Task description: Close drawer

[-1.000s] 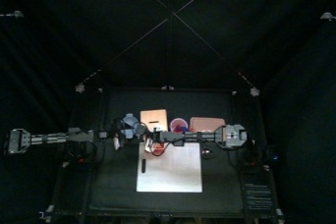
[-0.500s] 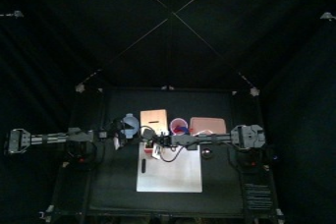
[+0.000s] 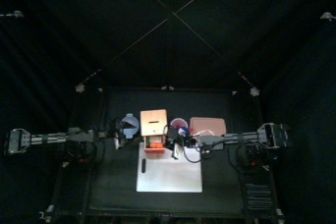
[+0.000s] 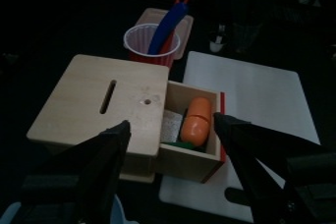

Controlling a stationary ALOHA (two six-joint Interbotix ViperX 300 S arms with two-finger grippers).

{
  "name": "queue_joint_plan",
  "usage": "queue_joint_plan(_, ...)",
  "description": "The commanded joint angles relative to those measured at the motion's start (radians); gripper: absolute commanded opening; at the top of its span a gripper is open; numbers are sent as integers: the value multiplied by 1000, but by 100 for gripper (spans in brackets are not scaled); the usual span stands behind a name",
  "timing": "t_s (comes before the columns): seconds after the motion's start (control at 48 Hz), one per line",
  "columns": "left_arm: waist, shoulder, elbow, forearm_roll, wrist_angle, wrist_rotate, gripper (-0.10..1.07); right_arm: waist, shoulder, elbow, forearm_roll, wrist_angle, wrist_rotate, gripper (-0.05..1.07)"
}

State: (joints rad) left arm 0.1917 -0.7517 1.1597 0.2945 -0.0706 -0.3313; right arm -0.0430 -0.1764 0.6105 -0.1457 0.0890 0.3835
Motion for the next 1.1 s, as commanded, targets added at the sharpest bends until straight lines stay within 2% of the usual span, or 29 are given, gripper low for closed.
queue_joint_plan(0.0, -9, 2, -31, 5, -9, 0, 100, 0, -74, 40, -21, -63, -6, 43)
queue_joint_plan(0.25, -18, 2, -38, 9, -17, 2, 99, 12, -163, 141, -107, -149, 11, 43)
queue_joint_plan(0.604, -9, 2, -46, 15, -15, 3, 99, 14, -229, 204, -115, -198, 9, 43)
queue_joint_plan(0.792, 11, 2, -52, 26, -17, 2, 99, 12, -233, 210, -118, -210, -3, 43)
queue_joint_plan(0.958, 31, 3, -130, 23, -6, -6, 99, 35, -199, 195, -124, -224, 5, 43)
queue_joint_plan(1.083, 48, 37, -186, -34, 54, -6, 99, 74, -144, 169, -124, -225, 3, 43)
